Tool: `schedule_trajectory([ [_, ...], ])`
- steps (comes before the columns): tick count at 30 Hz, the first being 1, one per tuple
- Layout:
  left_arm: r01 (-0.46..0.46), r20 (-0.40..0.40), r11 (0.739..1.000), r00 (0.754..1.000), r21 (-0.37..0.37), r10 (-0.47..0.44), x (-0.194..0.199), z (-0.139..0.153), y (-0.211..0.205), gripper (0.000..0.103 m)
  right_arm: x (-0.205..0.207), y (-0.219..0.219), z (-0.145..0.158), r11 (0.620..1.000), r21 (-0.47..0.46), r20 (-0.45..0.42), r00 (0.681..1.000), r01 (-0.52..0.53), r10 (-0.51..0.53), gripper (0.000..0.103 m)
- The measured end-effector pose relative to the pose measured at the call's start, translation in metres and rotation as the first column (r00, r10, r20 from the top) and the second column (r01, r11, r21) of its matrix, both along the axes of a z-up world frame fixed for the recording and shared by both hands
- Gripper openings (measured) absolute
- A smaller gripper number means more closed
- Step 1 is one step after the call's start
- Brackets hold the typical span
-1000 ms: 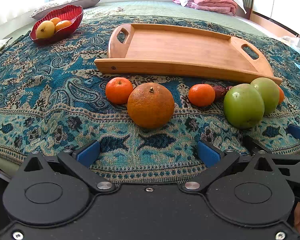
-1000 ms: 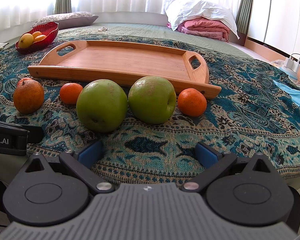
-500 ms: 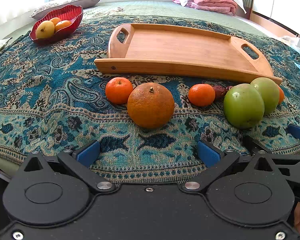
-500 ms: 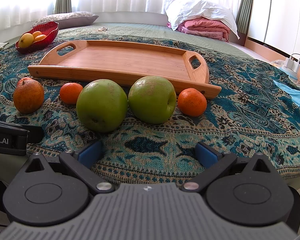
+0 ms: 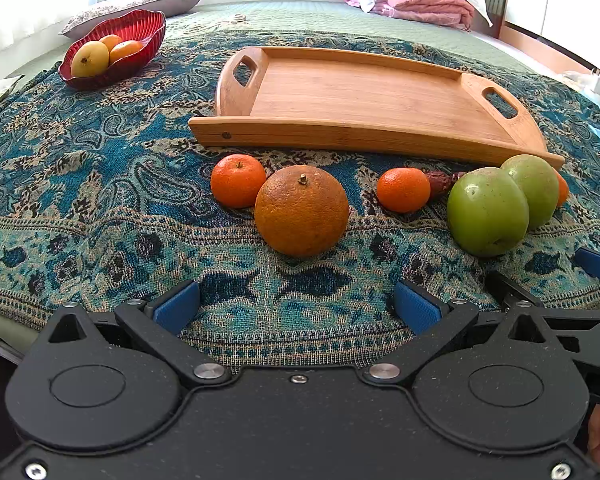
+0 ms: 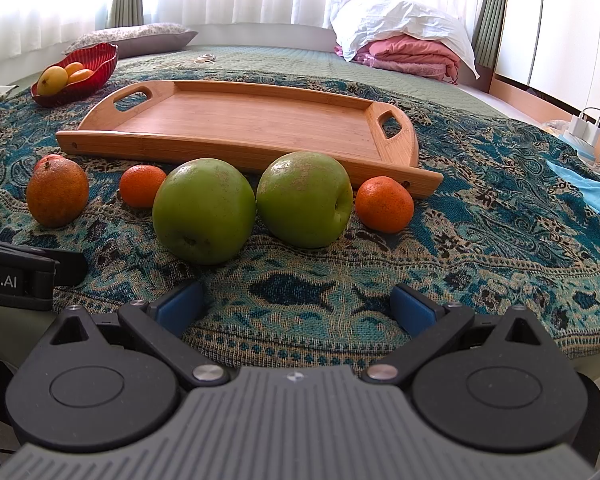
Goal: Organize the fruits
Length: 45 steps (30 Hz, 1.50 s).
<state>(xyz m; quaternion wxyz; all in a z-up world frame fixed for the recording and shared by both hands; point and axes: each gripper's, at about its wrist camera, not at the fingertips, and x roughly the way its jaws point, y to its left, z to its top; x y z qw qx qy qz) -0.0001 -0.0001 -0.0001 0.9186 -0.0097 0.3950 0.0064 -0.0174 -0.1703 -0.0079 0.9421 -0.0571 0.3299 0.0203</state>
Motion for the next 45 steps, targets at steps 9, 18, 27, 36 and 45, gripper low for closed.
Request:
schedule_trajectory([
  [9,0.000,-0.001,1.000,1.000,0.000,0.000,0.0000,0.0000,0.0000,0.103,0.0000,0.0000,0.0000,1.000,0.000,0.000,1.000,0.000,0.000,0.103],
  [18,0.001,-0.001,1.000,1.000,0.001,-0.001,0.0001,0.0000,0.0000,0.103,-0.0001,0.0001,-0.0001,1.000,0.000,0.001,1.000,0.000,0.000,0.103],
  [27,0.000,-0.001,1.000,1.000,0.001,0.000,0.0001,0.0000,0.0000,0.103,-0.0003,0.0000,-0.0001,1.000,-0.001,0.001,1.000,0.000,0.000,0.103],
  [36,0.000,0.001,1.000,1.000,0.005,0.000,-0.0001,-0.0001,0.0001,0.103,-0.0009,-0.0001,-0.0004,1.000,0.000,0.002,1.000,0.000,0.000,0.103],
  [45,0.009,0.043,1.000,0.999,0.028,-0.010,-0.0075,0.0014,-0.0028,0.103,-0.0055,-0.0013,-0.0027,1.000,0.008,0.039,0.999,0.005,-0.006,0.103],
])
